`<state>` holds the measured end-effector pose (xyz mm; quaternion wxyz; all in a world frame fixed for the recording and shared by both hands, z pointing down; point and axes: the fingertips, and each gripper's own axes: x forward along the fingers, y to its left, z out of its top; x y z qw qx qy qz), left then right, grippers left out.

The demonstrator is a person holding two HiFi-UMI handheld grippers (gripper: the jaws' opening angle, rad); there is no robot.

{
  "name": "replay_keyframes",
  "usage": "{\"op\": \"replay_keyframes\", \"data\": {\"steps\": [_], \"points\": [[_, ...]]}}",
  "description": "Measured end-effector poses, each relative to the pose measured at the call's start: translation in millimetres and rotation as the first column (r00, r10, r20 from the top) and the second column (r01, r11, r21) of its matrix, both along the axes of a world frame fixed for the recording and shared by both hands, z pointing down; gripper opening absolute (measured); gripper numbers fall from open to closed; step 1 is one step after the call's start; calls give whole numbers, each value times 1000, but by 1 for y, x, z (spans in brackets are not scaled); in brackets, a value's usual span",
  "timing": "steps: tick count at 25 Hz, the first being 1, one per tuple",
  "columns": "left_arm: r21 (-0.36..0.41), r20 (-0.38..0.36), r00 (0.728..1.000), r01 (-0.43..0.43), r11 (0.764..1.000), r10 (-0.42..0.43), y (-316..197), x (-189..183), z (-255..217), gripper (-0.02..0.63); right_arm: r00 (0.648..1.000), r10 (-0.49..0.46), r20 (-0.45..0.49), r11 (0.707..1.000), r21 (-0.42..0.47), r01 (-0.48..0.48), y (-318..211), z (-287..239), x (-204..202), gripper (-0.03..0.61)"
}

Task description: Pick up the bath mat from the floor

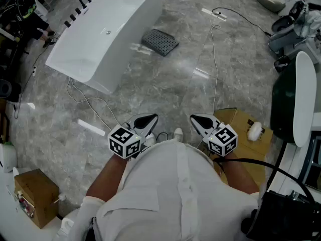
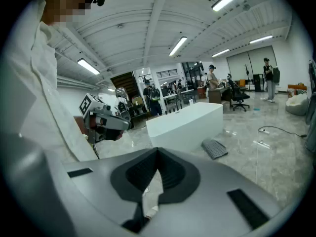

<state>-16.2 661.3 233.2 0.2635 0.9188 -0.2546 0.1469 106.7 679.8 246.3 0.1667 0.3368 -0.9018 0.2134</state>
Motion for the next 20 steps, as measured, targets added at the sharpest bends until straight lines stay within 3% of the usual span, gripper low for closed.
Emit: {"op": "replay_keyframes", "data": {"steps": [10,15,20], "points": [[48,51,998,42,998,-45,-43,61,-1,6,1000,-10,-1,1000,-22,10,-50,31,75,5],[6,66,996,55,998,-56,-78,58,10,6,1000,-9,-8,999,-52,8,-88,47,86,5],[-19,44,998,48,999,-47,-149,51,34,6,999,4,-41,995,-98,-8,-151,75,81,5]]}}
